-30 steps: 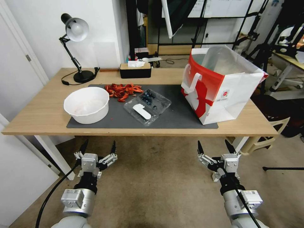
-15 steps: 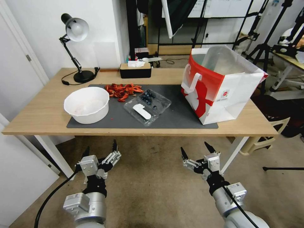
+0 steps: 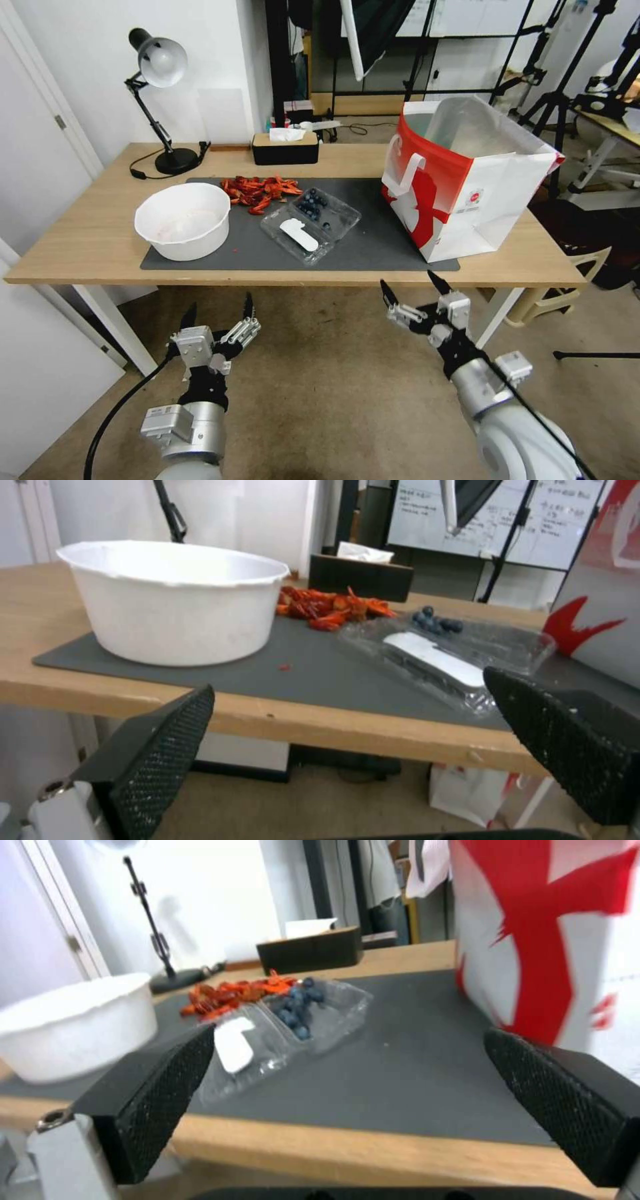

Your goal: Close the takeout container lid, then place the container into the takeout bag.

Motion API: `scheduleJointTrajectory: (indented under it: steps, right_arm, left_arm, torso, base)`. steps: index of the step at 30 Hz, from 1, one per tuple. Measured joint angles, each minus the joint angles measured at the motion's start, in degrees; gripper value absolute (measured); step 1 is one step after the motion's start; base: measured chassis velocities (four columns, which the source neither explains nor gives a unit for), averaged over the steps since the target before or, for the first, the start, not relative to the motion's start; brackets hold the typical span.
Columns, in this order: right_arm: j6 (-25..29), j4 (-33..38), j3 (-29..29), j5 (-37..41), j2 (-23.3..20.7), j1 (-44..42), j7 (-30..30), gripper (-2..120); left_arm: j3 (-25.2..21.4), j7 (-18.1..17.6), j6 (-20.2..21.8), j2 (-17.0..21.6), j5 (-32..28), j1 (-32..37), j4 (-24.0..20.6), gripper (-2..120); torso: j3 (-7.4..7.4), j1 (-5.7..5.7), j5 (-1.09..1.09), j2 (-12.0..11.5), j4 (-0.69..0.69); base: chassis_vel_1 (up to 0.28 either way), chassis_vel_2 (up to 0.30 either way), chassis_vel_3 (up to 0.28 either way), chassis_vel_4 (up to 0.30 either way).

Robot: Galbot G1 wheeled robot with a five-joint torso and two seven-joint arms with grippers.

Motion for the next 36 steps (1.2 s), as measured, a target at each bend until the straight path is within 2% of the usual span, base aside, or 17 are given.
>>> scheduleJointTrajectory:
  steps: [1, 6, 8, 12, 15, 16, 17, 21, 26, 36]
  right_arm:
    - [-1.3, -1.5, -0.9, 3.5, -0.6, 2.9, 0.7, 100]
    - [-4.5, -5.9, -4.1, 9.5, -1.9, 9.9, 2.8, 100]
    - [-6.5, -8.9, -7.1, 14.1, -2.5, 15.0, 4.4, 100]
    - [-10.2, -12.5, -11.2, 19.6, -3.0, 21.5, 6.9, 100]
    - [-11.7, -13.6, -12.5, 20.8, -3.0, 23.4, 8.0, 100]
    - [-13.6, -14.7, -13.9, 22.3, -2.9, 25.4, 9.6, 100]
    - [-17.9, -17.2, -16.6, 25.2, -2.3, 29.5, 13.7, 100]
    - [-20.9, -20.4, -18.8, 27.6, -1.7, 33.2, 16.3, 100]
    - [-21.7, -23.8, -20.7, 28.4, -0.7, 36.4, 17.2, 100]
    - [-22.9, -26.0, -22.9, 30.1, 0.5, 39.7, 18.4, 100]
  left_arm:
    - [0.0, 0.1, -0.1, 0.3, -0.2, 0.1, 0.3, 100]
    - [-0.7, 1.0, -1.4, 0.2, -0.8, 0.3, 0.8, 100]
    - [-1.1, 1.2, -1.6, -0.1, -0.9, 0.5, 0.8, 100]
    - [-1.5, 1.3, -2.0, -0.6, -0.9, 0.6, 1.2, 100]
    - [-1.6, 1.3, -2.0, -0.8, -0.9, 0.6, 1.3, 100]
    - [-1.7, 1.3, -2.1, -0.9, -0.8, 0.7, 1.4, 100]
    - [-2.2, 1.3, -2.4, -1.0, -0.8, 0.7, 1.8, 100]
    - [-2.6, 1.3, -2.7, -1.0, -1.0, 0.7, 2.4, 100]
    - [-2.7, 1.5, -2.8, -0.3, -1.2, 0.8, 2.9, 100]
    - [-2.8, 1.4, -2.8, -0.2, -1.9, 0.3, 3.8, 100]
  torso:
    - [0.0, 0.0, 0.01, 0.0, 0.02]
    - [0.01, 0.0, 0.01, 0.0, 0.02]
    - [0.0, 0.0, 0.01, 0.0, 0.01]
    - [0.01, 0.0, 0.0, 0.0, 0.02]
    - [0.01, 0.0, 0.01, 0.0, 0.03]
    - [0.01, 0.0, 0.0, 0.0, 0.03]
    - [0.01, 0.0, 0.0, 0.0, 0.02]
    - [0.01, 0.0, 0.0, 0.0, 0.02]
    - [0.0, 0.0, 0.0, 0.0, 0.02]
    - [0.0, 0.0, 0.0, 0.0, 0.01]
  base:
    - [0.0, 0.0, 0.0, 0.0]
    - [0.0, 0.0, 0.0, 0.0]
    - [0.0, 0.0, 0.0, 0.0]
    - [0.0, 0.0, 0.0, 0.0]
    - [0.0, 0.0, 0.0, 0.0]
    - [0.0, 0.0, 0.0, 0.0]
    - [0.0, 0.0, 0.0, 0.0]
    - [0.0, 0.0, 0.0, 0.0]
    - [0.0, 0.0, 0.0, 0.0]
    - [0.0, 0.0, 0.0, 0.0]
